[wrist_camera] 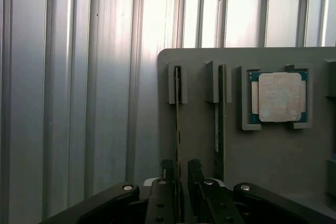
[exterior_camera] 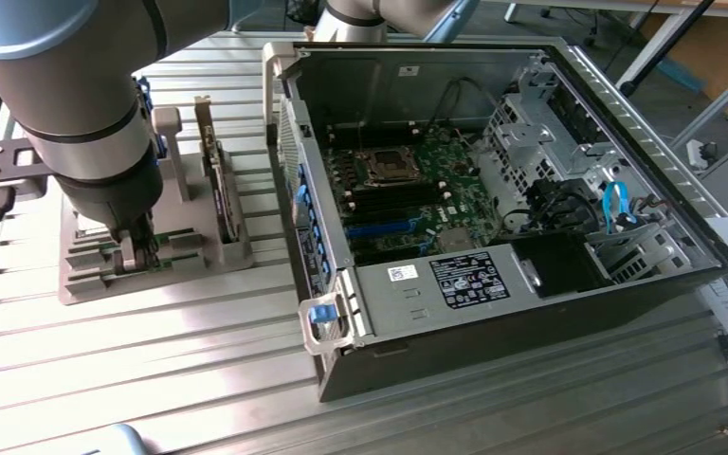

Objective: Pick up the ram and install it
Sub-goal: 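Pick up the ram and move it above insertion slot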

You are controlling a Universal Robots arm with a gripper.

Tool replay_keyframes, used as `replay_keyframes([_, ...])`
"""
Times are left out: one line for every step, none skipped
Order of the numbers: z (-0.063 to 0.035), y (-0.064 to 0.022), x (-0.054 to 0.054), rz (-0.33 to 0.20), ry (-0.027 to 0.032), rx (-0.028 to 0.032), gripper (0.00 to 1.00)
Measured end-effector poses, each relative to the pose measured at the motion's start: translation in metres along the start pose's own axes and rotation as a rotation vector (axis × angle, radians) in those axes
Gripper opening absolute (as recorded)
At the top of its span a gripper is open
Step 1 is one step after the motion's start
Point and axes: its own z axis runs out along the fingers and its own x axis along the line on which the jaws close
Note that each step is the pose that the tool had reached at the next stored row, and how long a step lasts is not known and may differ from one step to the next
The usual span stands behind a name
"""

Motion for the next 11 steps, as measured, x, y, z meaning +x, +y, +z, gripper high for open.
replay_keyframes([0.0000, 0.0000, 0.0000, 0.000, 0.0001, -0.0002, 0.25])
replay_keyframes([0.0000, 0.0000, 0.0000, 0.000, 0.0001, -0.0002, 0.25])
replay_keyframes([0.0001, 0.0000, 0.0000, 0.000, 0.0000, 0.0000, 0.25])
replay_keyframes([0.0002, 0.0000, 0.0000, 0.000, 0.0000, 0.0000, 0.25])
replay_keyframes([0.0002, -0.0001, -0.0001, 0.000, -0.0001, 0.0001, 0.25])
replay_keyframes([0.0003, -0.0002, -0.0004, 0.000, -0.0002, 0.0003, 0.25])
replay_keyframes([0.0003, -0.0001, -0.0008, 0.000, -0.0001, 0.0002, 0.25])
replay_keyframes([0.0002, -0.0001, -0.0012, 0.000, 0.0000, 0.0000, 0.25])
replay_keyframes([0.0002, -0.0001, -0.0014, 0.000, 0.0000, 0.0001, 0.25])
replay_keyframes([0.0002, -0.0001, -0.0014, 0.000, -0.0001, 0.0000, 0.25])
replay_keyframes([0.0002, -0.0001, -0.0014, 0.000, 0.0000, 0.0000, 0.25])
